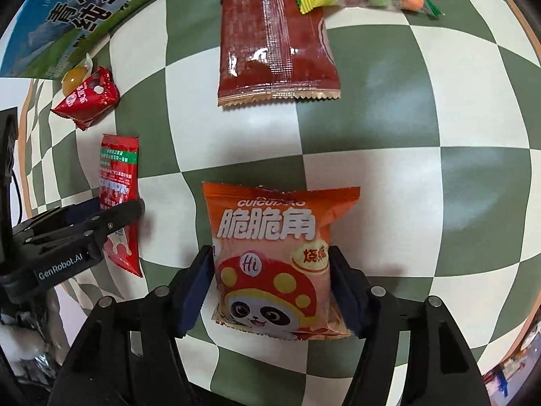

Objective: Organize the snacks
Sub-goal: 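Carry both packets into the box and open both tools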

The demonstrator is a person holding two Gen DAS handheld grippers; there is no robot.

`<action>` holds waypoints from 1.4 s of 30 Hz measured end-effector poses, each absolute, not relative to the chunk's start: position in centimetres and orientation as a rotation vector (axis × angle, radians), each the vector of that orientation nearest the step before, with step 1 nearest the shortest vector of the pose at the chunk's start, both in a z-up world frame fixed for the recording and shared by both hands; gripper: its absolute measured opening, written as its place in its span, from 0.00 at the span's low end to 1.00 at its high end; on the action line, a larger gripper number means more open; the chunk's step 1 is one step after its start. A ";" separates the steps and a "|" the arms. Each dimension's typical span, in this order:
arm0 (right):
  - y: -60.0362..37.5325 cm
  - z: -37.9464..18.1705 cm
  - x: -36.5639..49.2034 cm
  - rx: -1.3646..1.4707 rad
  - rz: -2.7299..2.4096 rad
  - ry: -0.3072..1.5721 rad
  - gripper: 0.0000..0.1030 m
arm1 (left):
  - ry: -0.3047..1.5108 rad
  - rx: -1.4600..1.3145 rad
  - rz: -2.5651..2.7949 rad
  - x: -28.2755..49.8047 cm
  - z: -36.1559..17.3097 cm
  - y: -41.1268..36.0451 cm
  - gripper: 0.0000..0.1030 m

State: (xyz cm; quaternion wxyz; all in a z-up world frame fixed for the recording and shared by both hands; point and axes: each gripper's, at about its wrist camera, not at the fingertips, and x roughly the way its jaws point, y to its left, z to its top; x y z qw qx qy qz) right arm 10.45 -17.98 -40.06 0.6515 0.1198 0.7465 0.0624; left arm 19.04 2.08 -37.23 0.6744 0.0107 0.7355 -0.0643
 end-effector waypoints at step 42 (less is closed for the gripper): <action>-19.8 -22.6 44.7 0.196 0.168 1.306 0.54 | 1.420 -0.179 -0.027 49.3 -20.0 8.5 0.50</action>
